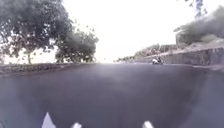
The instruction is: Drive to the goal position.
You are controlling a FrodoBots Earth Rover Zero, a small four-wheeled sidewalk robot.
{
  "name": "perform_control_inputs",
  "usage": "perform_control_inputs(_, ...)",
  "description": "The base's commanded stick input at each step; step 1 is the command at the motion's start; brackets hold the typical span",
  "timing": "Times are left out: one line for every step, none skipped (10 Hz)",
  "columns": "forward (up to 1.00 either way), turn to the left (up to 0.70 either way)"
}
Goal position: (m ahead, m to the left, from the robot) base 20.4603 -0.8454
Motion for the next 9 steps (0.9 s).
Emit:
perform_control_inputs(0.85,0.00)
perform_control_inputs(0.85,0.00)
perform_control_inputs(0.85,0.00)
perform_control_inputs(0.85,0.00)
perform_control_inputs(0.85,0.00)
perform_control_inputs(0.85,0.00)
perform_control_inputs(0.85,0.00)
perform_control_inputs(0.85,-0.34)
perform_control_inputs(0.85,-0.34)
